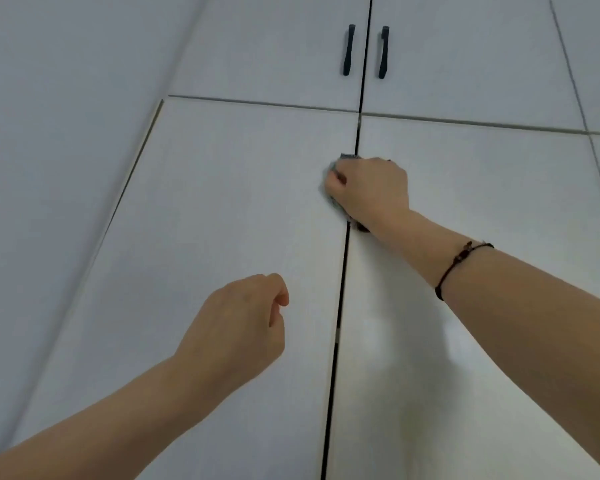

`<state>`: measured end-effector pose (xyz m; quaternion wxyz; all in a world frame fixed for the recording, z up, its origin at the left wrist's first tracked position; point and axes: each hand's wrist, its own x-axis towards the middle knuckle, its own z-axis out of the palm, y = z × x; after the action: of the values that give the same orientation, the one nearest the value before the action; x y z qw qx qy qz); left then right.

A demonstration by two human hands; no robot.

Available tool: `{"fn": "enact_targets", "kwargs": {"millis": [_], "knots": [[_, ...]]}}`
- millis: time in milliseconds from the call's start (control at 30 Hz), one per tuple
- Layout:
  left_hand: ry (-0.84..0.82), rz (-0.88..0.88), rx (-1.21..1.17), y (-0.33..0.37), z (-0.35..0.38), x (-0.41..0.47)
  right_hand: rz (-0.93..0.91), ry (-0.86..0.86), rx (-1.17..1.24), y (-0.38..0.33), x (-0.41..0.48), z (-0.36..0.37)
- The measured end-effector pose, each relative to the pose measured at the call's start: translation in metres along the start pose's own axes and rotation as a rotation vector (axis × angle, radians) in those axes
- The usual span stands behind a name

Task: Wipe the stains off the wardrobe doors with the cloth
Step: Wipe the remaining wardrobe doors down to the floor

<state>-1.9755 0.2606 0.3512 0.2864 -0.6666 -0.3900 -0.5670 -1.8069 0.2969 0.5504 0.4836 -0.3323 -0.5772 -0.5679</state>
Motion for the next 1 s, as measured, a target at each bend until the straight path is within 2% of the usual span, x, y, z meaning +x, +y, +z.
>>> {"fn": "enact_targets", "kwargs": {"millis": [67,133,200,300,400,467,567,633,667,733,833,900,967,1000], "knots": [[-0.051,0.026,0.064,-0.006,0.003,-0.013,0.158,0.024,-0.010,-0.004,0.012,0.010],[-0.074,0.064,0.128,-0.013,0.007,-0.025,0.152,0.065,0.003,-0.029,-0.014,0.015],[-0.075,0.085,0.176,-0.016,0.012,-0.032,-0.022,0.090,0.078,-0.060,-0.073,0.012],[-0.085,0.083,0.265,-0.013,0.018,-0.037,-0.313,-0.010,0.167,-0.075,-0.180,0.002],[-0.115,0.101,0.298,-0.007,0.019,-0.043,-0.425,-0.060,0.155,-0.047,-0.225,-0.016],[-0.141,0.147,0.295,-0.001,0.020,-0.051,-0.305,-0.017,0.050,-0.012,-0.204,-0.025],[-0.129,0.216,0.263,0.007,0.022,-0.061,0.124,0.054,-0.080,0.030,-0.142,-0.037],[-0.114,0.236,0.230,0.009,0.029,-0.062,0.311,0.062,-0.073,0.026,-0.123,-0.034],[-0.108,0.232,0.214,0.009,0.032,-0.063,0.339,0.057,-0.096,0.013,-0.126,-0.030],[-0.104,0.215,0.210,0.007,0.040,-0.065,0.220,0.045,-0.090,-0.022,-0.161,-0.020],[-0.109,0.234,0.223,-0.002,0.046,-0.065,-0.192,-0.060,0.053,-0.055,-0.236,-0.019],[-0.113,0.267,0.231,-0.008,0.046,-0.064,-0.402,-0.090,0.132,-0.042,-0.251,-0.026],[-0.100,0.287,0.230,-0.011,0.046,-0.064,-0.446,-0.087,0.082,-0.018,-0.225,-0.032],[-0.077,0.296,0.222,-0.013,0.048,-0.064,-0.358,-0.056,0.015,-0.005,-0.201,-0.034]]}}
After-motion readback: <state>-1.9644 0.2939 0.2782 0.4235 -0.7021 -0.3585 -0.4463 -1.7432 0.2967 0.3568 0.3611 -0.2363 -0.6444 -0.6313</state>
